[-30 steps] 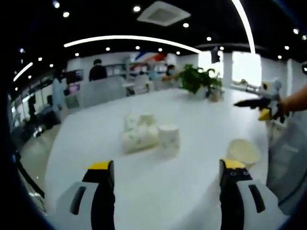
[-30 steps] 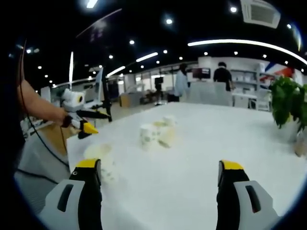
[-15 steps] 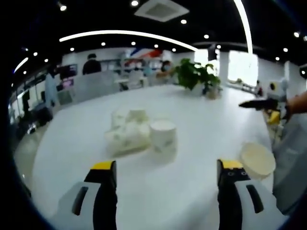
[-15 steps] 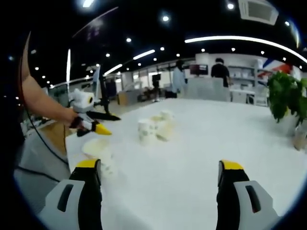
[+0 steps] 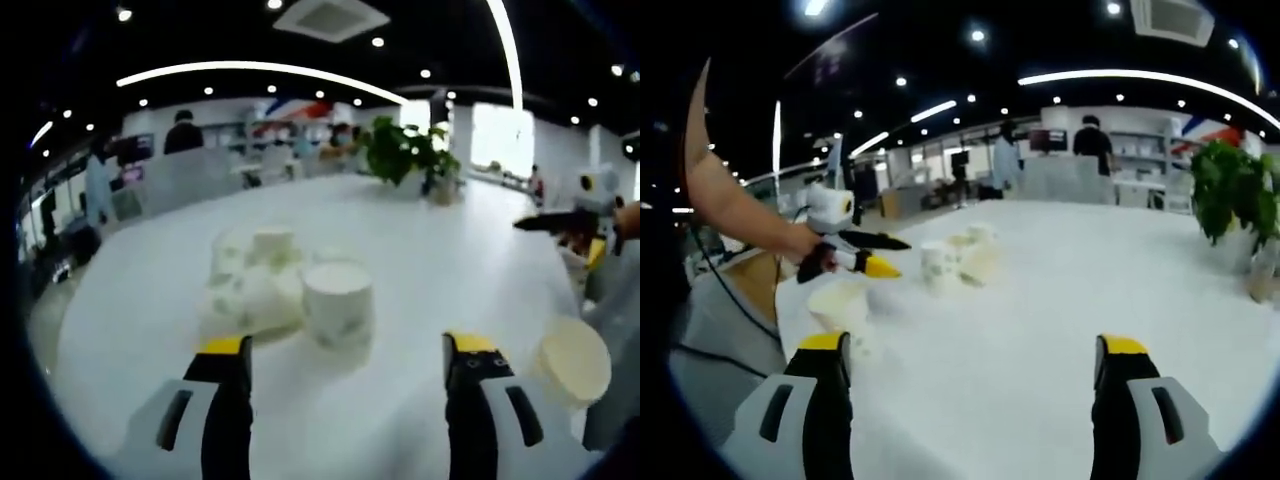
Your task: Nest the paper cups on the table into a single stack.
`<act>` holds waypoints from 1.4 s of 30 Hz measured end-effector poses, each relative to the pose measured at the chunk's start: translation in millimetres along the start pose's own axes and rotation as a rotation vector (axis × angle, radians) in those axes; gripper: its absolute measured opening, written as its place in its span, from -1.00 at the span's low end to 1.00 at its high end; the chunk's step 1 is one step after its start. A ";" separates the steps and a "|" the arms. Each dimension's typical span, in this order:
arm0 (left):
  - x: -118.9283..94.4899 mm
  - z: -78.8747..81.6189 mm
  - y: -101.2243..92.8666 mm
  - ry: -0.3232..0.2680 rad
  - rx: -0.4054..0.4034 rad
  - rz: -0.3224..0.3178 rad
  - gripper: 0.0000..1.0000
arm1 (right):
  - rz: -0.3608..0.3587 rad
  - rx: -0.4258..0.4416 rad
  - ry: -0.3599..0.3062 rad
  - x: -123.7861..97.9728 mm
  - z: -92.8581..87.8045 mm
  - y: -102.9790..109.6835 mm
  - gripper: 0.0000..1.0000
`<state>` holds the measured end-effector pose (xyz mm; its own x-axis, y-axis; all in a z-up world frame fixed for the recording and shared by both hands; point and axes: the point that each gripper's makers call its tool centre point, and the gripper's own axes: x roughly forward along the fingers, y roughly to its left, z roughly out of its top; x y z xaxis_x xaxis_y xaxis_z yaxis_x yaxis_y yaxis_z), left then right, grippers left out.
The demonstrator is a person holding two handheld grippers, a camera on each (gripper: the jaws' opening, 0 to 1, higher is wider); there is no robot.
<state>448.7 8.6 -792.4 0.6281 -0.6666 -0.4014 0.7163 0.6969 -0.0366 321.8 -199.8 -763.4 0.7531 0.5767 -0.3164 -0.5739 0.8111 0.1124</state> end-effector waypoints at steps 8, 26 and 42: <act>21.6 5.1 6.4 -0.008 -0.004 0.017 0.23 | -0.013 0.021 0.005 -3.7 -5.3 -1.1 0.98; 42.0 -3.5 6.6 0.027 -0.014 0.010 -0.24 | -0.036 0.037 0.014 -4.4 -11.6 -7.1 0.96; 34.6 -3.1 7.2 0.040 0.002 0.006 -0.28 | -0.029 0.028 0.015 0.0 -10.8 -5.2 0.94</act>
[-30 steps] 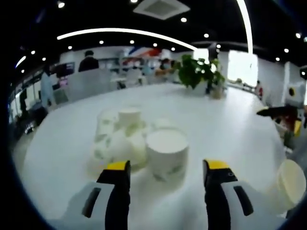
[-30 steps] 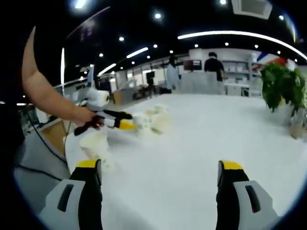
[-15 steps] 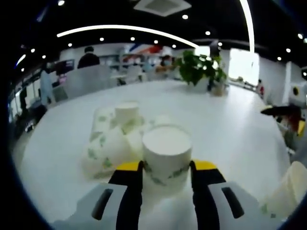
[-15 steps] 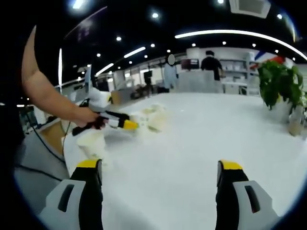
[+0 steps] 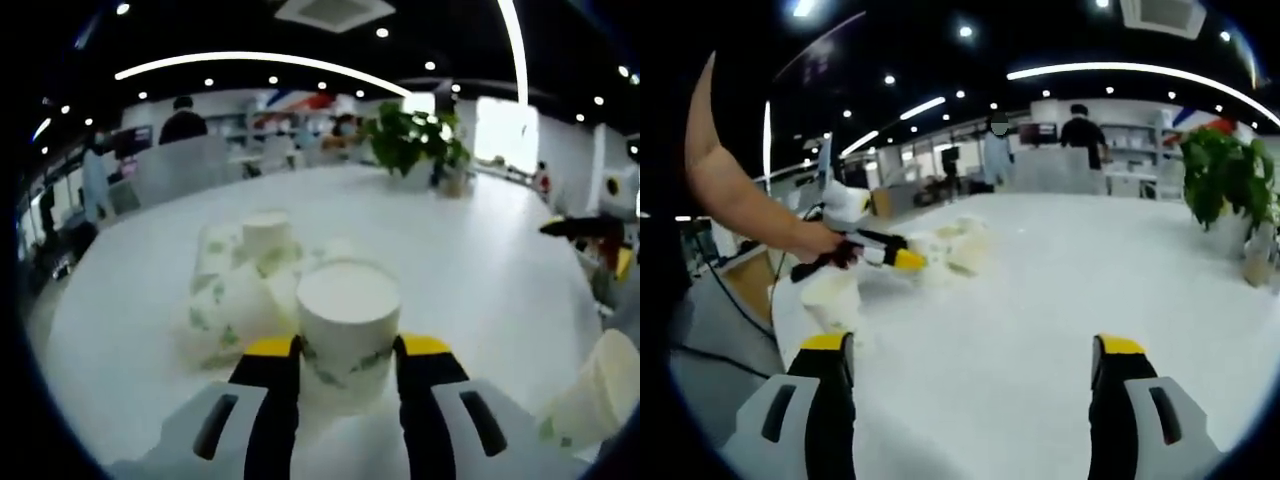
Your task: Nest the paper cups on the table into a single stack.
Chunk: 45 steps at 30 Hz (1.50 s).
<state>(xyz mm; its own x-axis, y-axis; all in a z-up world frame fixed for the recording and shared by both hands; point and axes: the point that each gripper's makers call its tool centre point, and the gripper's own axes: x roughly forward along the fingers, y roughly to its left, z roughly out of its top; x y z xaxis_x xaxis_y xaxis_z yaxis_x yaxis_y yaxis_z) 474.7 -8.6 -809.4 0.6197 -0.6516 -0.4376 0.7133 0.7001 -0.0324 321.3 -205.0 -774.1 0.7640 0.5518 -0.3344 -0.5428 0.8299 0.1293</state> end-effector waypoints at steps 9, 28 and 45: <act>-7.1 2.3 0.3 0.002 0.014 -0.016 -0.29 | 0.013 -0.009 0.001 5.3 1.9 5.1 0.94; -25.1 30.1 -1.2 -0.011 0.000 -0.076 -0.29 | 0.044 -0.039 -0.024 10.2 7.4 11.0 1.00; -38.8 65.9 8.1 -0.046 0.037 -0.094 -0.29 | 0.047 -0.097 -0.038 9.6 23.6 12.8 1.00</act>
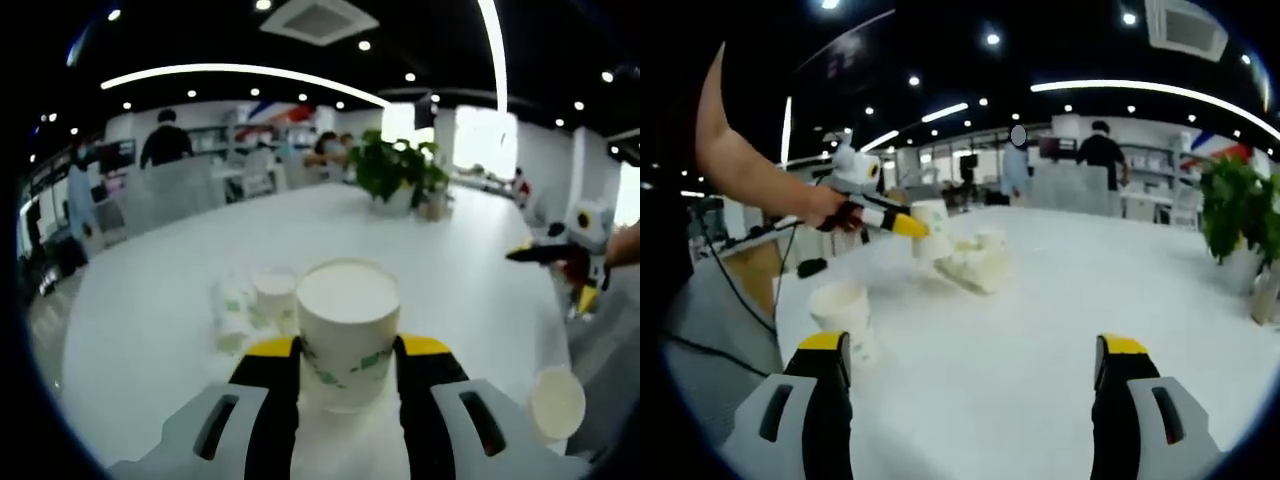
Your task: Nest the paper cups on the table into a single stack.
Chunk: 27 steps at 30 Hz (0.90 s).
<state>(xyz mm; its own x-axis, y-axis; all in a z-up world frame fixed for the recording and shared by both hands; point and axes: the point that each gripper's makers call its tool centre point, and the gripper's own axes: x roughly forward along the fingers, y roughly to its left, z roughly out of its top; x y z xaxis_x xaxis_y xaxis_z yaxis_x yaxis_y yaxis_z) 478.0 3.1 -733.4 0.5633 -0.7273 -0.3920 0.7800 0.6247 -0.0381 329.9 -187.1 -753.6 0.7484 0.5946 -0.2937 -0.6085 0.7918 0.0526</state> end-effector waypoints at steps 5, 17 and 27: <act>-5.5 12.7 1.0 -0.012 0.010 -0.005 -0.29 | 0.003 -0.006 -0.003 -0.6 4.0 2.3 1.00; -16.4 48.1 -0.6 -0.044 -0.009 -0.030 -0.29 | 0.020 -0.018 0.013 -6.3 2.4 10.4 1.00; -21.0 69.4 3.0 -0.043 0.029 -0.039 -0.30 | 0.009 -0.017 -0.003 -11.3 7.9 12.7 1.00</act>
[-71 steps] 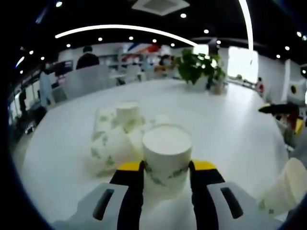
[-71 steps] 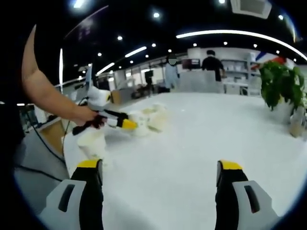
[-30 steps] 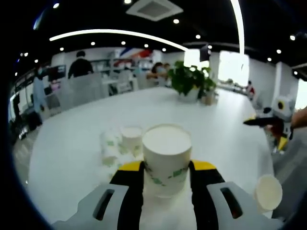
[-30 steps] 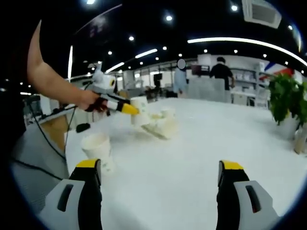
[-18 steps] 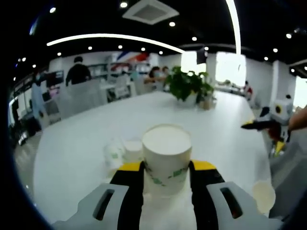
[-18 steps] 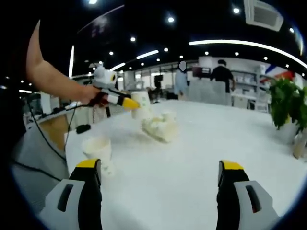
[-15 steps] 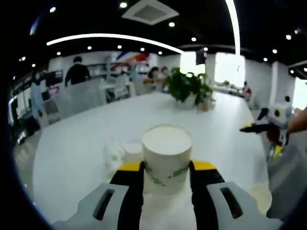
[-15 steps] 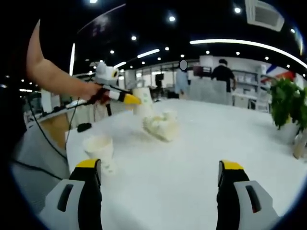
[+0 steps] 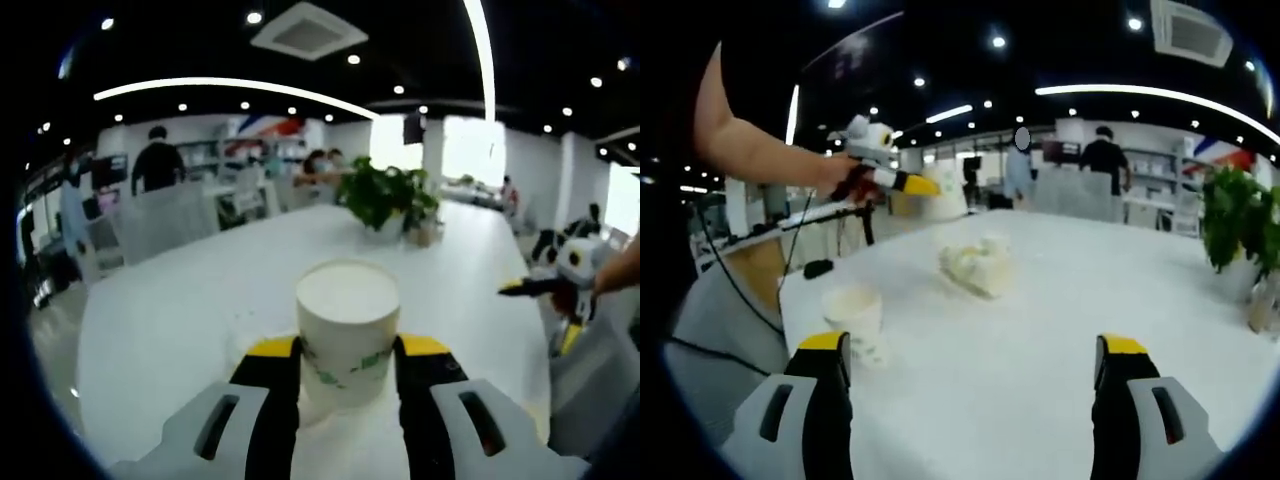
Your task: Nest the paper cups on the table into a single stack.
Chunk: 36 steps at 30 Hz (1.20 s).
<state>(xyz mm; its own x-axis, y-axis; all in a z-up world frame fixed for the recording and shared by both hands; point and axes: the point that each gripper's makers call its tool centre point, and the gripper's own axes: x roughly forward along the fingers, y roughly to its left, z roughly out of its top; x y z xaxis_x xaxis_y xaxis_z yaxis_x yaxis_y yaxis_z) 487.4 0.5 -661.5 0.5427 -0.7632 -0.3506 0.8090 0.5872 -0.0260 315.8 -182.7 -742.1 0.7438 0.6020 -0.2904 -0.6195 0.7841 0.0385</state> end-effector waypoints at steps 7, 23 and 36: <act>-3.2 10.1 2.7 -0.001 0.008 0.001 -0.30 | -0.004 -0.006 0.003 -4.6 -0.4 -0.2 1.00; -12.2 18.1 0.1 0.005 0.029 -0.003 -0.30 | -0.006 -0.010 -0.012 -6.9 5.2 0.6 1.00; -21.4 19.8 -21.6 0.018 0.054 -0.043 -0.30 | -0.002 -0.022 -0.023 -10.8 14.3 1.9 1.00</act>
<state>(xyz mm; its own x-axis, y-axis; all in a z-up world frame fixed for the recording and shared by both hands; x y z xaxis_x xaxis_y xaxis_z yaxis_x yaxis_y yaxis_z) 462.8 -1.2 -634.9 0.5031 -0.7825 -0.3668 0.8429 0.5379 0.0087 310.2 -185.5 -725.3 0.7503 0.6040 -0.2687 -0.6234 0.7817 0.0166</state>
